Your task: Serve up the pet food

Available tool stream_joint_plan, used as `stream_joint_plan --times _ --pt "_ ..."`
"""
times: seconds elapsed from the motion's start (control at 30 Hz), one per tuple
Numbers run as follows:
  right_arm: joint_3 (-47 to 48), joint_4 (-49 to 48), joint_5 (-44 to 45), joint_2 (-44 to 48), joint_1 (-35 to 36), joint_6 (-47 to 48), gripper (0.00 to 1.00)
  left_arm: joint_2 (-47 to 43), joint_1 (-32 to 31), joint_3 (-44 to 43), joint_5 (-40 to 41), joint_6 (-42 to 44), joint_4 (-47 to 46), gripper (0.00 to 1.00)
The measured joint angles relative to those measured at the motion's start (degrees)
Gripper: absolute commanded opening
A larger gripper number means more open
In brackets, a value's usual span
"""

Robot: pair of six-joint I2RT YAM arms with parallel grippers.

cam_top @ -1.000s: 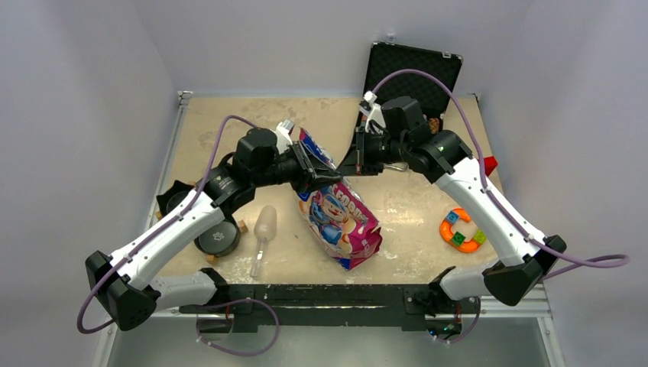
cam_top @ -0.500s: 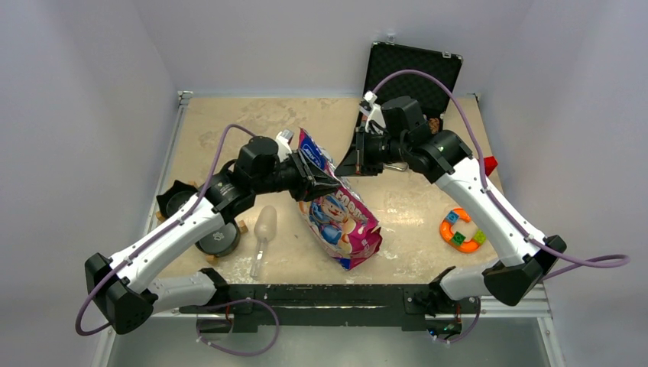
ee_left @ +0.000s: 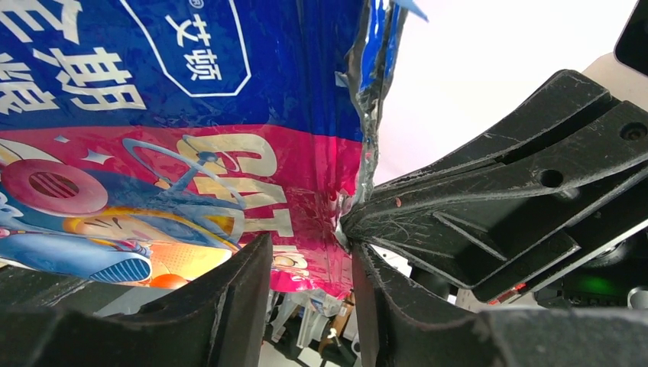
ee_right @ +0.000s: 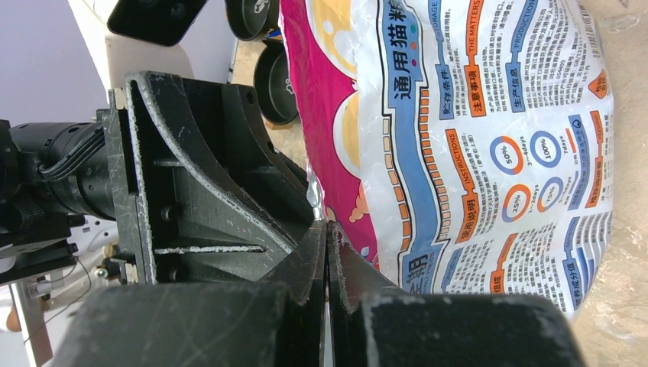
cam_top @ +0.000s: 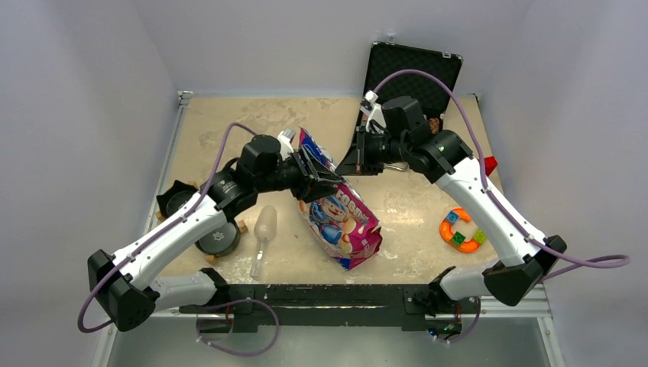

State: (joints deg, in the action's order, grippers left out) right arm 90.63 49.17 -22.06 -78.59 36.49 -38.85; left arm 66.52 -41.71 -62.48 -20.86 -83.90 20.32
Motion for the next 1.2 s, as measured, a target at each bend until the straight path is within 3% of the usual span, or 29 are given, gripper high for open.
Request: stream_joint_plan --times 0.33,0.43,0.63,0.87,1.2 --pt "0.35 0.33 2.05 0.24 1.01 0.83 0.00 1.62 -0.20 -3.39 0.63 0.70 2.25 0.13" --pt "1.27 1.38 3.34 0.22 1.46 2.75 0.15 1.70 -0.20 -3.89 0.81 0.96 3.10 0.00" --pt "8.20 8.13 6.64 0.26 2.19 11.96 0.24 2.40 -0.20 -6.27 1.27 2.71 6.54 0.00" --pt "9.22 9.81 8.50 0.96 6.54 17.94 0.24 2.21 -0.20 -7.63 1.86 4.20 9.62 0.00" --pt "12.44 12.15 18.64 -3.91 12.63 20.44 0.23 6.58 -0.22 -16.72 2.54 6.51 22.25 0.00"
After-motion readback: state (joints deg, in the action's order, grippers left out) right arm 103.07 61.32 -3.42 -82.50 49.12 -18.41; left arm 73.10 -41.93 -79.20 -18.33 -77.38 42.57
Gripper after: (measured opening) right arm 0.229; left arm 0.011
